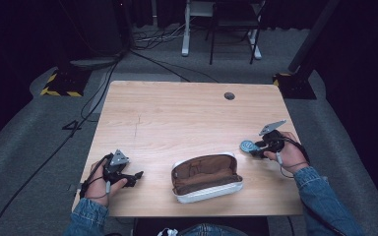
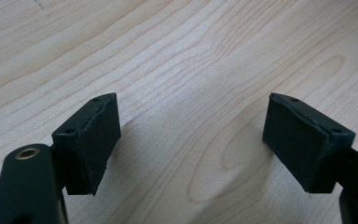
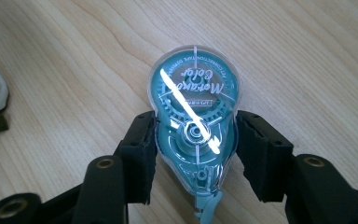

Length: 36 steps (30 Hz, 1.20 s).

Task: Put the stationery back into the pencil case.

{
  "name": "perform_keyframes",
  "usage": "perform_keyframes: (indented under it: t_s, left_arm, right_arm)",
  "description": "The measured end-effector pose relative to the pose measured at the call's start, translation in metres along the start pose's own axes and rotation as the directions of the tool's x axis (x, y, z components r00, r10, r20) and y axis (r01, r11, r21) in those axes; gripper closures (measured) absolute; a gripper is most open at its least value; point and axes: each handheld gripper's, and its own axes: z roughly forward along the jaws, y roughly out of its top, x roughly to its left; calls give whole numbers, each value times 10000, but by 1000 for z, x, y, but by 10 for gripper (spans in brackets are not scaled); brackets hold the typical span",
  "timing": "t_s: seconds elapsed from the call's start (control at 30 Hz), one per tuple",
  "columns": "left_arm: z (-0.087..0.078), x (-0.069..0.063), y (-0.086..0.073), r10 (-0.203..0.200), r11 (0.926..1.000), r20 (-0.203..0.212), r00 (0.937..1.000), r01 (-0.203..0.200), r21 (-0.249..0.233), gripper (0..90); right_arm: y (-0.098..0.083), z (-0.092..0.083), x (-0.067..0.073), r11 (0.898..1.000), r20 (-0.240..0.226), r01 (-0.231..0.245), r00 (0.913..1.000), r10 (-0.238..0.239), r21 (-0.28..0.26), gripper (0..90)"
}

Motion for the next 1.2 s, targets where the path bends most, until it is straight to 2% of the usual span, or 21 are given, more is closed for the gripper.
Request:
perform_keyframes:
  t_s: [0.27,0.73,1.2]
  left_arm:
    - [0,0,0,-15,10000,4,10000,15,-2,190]
    - [1,0,1,42,10000,-19,10000,-42,-2,190]
    - [1,0,2,85,10000,-13,10000,-85,31,188]
  right_arm:
    - [3,-10,2,9996,6,8,10000,-8,-273,502]
    - [14,-47,12,9957,178,187,9997,-172,-910,502]
    - [35,-88,44,9881,-178,418,9988,-449,-1478,502]
